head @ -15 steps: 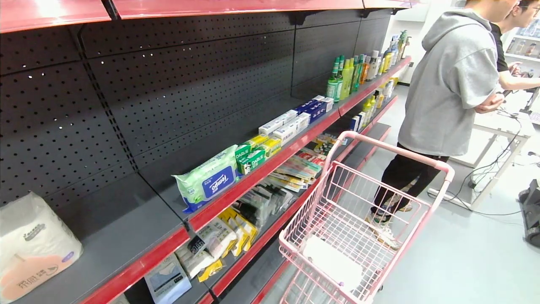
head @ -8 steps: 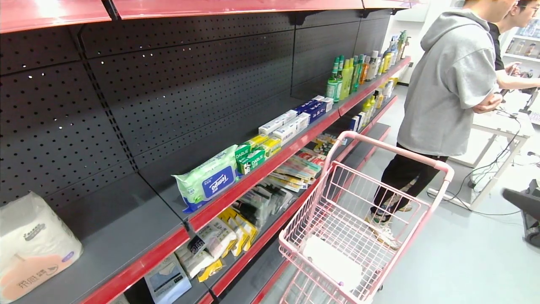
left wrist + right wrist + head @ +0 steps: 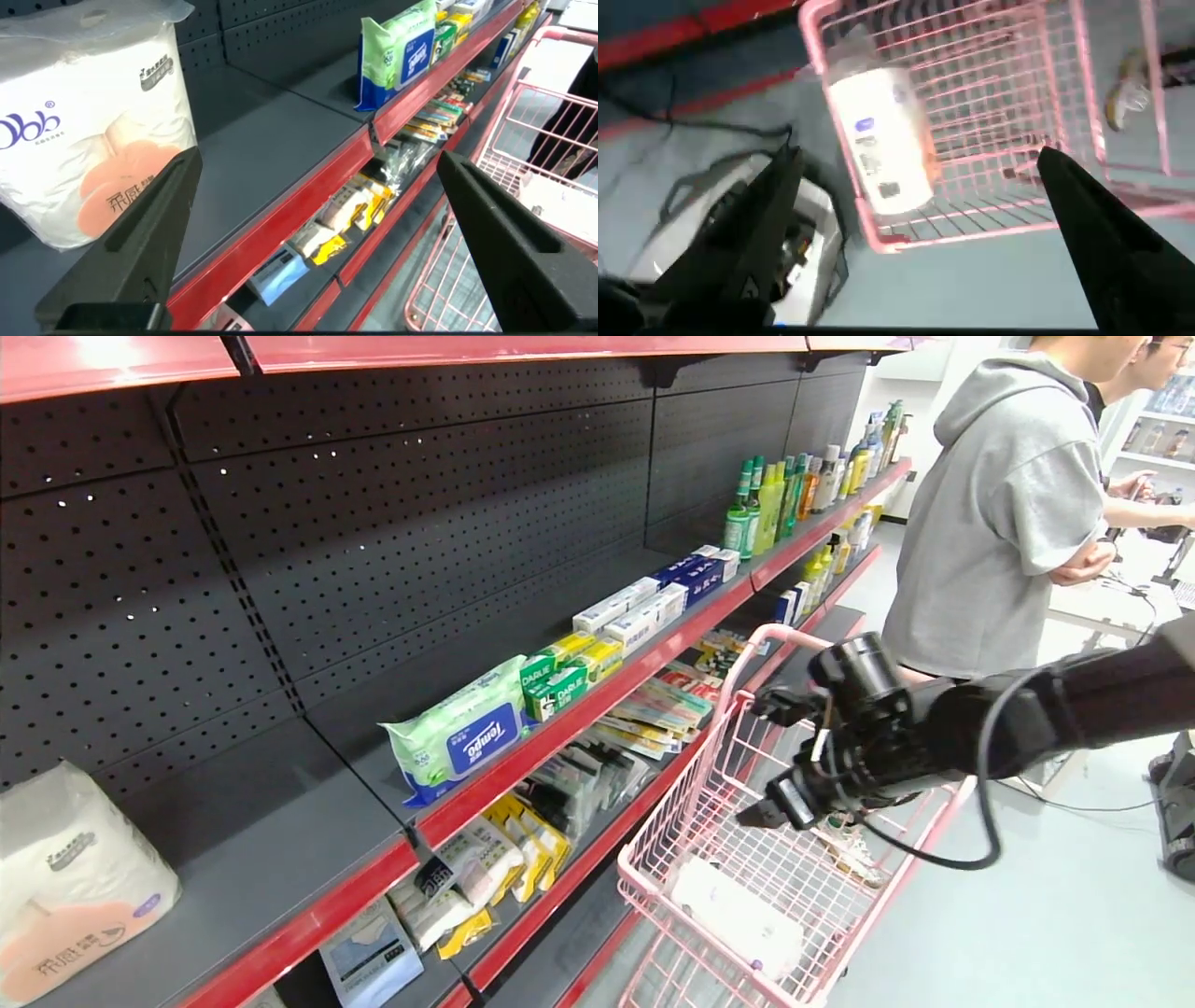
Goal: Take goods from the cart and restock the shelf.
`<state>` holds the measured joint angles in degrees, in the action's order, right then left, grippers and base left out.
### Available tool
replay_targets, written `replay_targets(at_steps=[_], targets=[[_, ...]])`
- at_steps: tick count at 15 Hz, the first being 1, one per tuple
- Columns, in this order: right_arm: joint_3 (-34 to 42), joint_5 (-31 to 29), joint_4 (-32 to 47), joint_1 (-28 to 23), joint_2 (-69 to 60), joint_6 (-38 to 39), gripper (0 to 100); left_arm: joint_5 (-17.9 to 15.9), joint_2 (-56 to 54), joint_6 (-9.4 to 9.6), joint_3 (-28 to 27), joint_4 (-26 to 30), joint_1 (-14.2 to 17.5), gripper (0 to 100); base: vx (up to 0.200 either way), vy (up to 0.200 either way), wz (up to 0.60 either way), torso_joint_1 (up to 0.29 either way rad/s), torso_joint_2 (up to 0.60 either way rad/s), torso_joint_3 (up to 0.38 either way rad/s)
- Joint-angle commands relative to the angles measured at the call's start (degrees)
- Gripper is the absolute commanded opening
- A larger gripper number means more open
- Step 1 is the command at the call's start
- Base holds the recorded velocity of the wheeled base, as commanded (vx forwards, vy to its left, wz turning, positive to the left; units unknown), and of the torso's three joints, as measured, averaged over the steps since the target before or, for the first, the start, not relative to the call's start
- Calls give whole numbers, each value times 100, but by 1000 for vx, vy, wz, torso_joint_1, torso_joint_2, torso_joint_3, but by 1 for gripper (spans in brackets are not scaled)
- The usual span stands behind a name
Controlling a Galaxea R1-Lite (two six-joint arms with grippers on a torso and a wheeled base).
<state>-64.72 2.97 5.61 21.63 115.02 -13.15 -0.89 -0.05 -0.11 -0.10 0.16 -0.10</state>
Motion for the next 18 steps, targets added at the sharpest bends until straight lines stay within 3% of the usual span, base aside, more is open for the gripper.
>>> replay_targets(at_steps=[1,8,18], targets=[[-419,-16,107,465,1225,-258,100,1,5,-7,1,-7,1,100,0,0,0,0,0,0],[-340,-368,116,518,1603,-328,100,1,5,2,1,2,1,100,0,0,0,-48,102,57],[-550,-473,98,518,1910,-899,100,1,5,-7,1,2,1,100,0,0,0,-127,292,159]])
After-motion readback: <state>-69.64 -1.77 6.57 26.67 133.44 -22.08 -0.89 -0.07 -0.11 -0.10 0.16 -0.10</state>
